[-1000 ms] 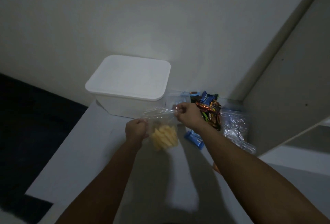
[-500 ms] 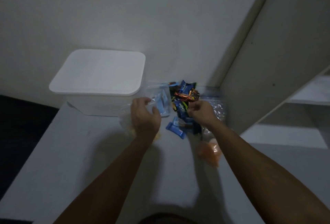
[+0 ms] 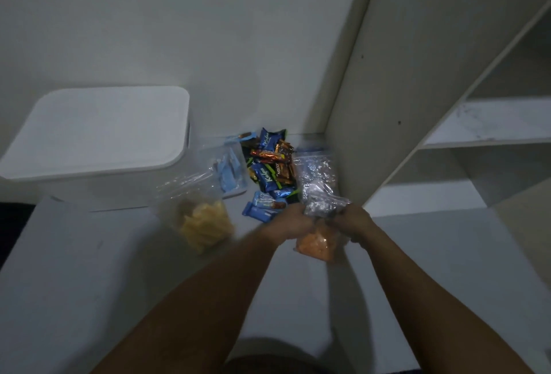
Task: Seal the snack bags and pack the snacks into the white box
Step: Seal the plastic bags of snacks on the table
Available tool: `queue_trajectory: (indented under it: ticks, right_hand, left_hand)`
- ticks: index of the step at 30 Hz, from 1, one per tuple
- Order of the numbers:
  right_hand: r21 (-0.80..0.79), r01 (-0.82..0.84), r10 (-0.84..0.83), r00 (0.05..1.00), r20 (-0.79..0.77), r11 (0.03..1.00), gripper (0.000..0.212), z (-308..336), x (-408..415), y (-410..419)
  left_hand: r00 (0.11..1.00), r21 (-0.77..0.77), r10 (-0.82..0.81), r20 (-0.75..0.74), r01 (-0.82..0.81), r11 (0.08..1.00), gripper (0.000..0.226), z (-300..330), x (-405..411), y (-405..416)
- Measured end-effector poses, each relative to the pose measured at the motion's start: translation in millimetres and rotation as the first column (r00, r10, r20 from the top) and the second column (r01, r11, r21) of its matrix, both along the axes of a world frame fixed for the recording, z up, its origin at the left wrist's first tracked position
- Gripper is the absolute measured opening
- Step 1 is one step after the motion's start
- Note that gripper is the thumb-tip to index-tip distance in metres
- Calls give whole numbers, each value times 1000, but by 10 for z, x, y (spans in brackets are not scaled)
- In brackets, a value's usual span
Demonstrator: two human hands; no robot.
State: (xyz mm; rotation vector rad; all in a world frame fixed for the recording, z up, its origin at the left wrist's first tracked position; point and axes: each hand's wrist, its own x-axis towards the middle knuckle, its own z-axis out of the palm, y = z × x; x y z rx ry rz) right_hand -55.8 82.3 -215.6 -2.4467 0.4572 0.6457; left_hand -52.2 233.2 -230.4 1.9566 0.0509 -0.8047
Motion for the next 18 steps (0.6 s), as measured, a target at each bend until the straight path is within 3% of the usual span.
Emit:
queue_trajectory:
  ticks: [4, 8, 12, 15, 18]
  right_hand:
    - [91, 274, -284, 950, 131, 957, 30, -161, -40, -74]
    - [218, 405, -453, 853, 261, 888, 20, -169, -99, -65]
    - [467, 287, -441, 859, 261, 836, 28, -204, -189, 14]
    - [520, 57, -263, 906, 331, 852, 32, -135, -282, 112]
    - [527, -97, -147, 904, 402, 844, 28, -155, -345, 217]
  left_hand:
    - [999, -63, 1, -43, -4, 998, 36, -40, 0, -52]
    - [985, -139, 170, -36, -174, 975, 31, -12, -35, 2]
    - [916, -254, 399, -36, -394, 883, 10, 20, -96, 145]
    - [811, -308, 580, -80, -573, 759, 12, 50, -126, 276]
    - [755, -248, 650, -81, -647, 721, 19, 72, -152, 386]
